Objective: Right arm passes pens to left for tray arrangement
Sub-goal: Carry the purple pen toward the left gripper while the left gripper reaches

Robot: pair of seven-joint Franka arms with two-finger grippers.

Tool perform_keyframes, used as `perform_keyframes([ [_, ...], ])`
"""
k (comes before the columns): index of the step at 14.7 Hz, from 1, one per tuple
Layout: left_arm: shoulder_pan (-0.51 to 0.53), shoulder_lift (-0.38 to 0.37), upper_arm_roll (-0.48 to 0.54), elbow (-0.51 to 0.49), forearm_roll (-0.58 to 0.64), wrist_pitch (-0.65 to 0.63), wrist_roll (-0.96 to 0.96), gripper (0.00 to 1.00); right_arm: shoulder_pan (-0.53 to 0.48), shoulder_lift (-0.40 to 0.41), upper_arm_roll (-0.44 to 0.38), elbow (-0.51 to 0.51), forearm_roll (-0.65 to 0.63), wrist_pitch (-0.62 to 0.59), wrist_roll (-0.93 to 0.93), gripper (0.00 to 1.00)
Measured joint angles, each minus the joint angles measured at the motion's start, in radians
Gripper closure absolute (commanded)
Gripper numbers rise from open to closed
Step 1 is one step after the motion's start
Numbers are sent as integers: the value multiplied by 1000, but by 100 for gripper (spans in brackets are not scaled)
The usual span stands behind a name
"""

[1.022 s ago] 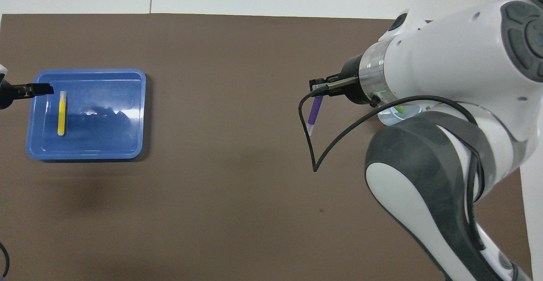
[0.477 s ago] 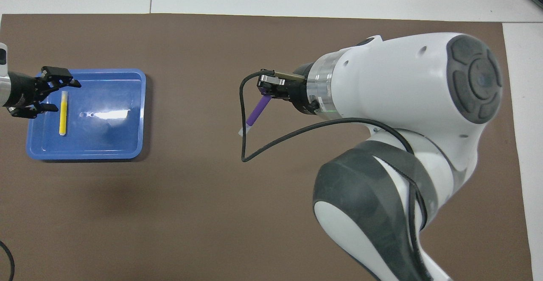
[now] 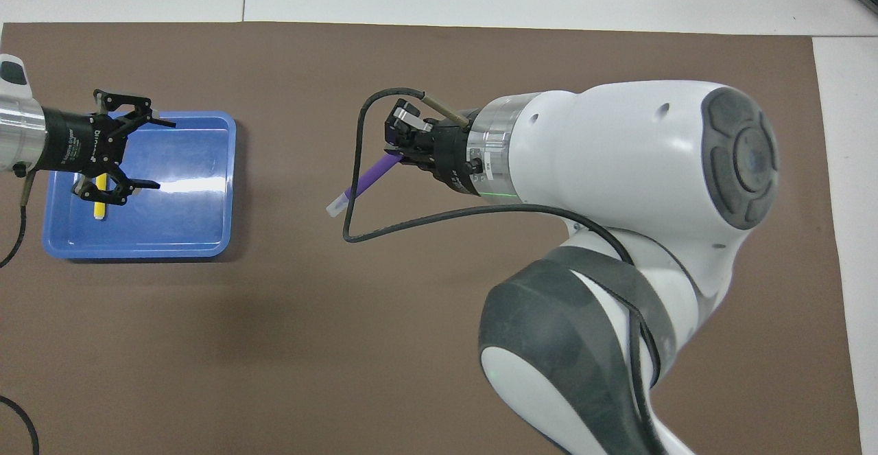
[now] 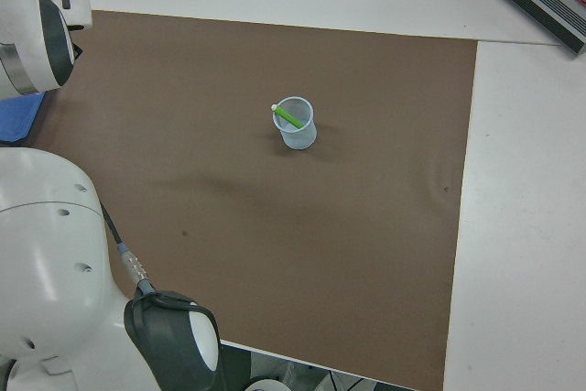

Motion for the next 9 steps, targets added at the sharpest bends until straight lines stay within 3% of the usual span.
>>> perform_keyframes([
  [9, -18, -112, -73, 28, -46, -61, -503, 1, 54, 4, 12, -47, 4, 122, 139, 100],
])
